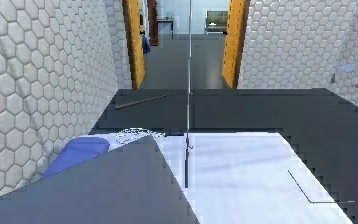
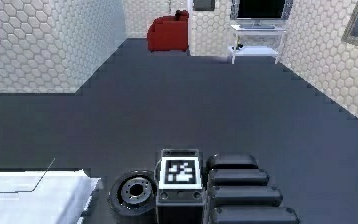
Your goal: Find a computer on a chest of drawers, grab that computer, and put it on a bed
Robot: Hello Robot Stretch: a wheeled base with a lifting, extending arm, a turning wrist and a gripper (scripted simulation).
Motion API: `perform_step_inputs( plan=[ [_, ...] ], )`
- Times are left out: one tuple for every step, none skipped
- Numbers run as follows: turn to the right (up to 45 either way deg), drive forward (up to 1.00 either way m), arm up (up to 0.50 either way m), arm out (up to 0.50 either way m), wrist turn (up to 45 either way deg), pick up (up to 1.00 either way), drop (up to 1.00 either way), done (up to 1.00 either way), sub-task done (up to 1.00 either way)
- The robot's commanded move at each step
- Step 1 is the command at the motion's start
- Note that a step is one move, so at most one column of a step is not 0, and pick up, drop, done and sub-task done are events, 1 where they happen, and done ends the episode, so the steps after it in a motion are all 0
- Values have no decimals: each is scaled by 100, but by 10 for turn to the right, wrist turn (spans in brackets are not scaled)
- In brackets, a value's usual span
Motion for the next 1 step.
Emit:
perform_step_inputs(
  plan=[
    [30,0,0,0,0,0,0,0,0]
  ],
)
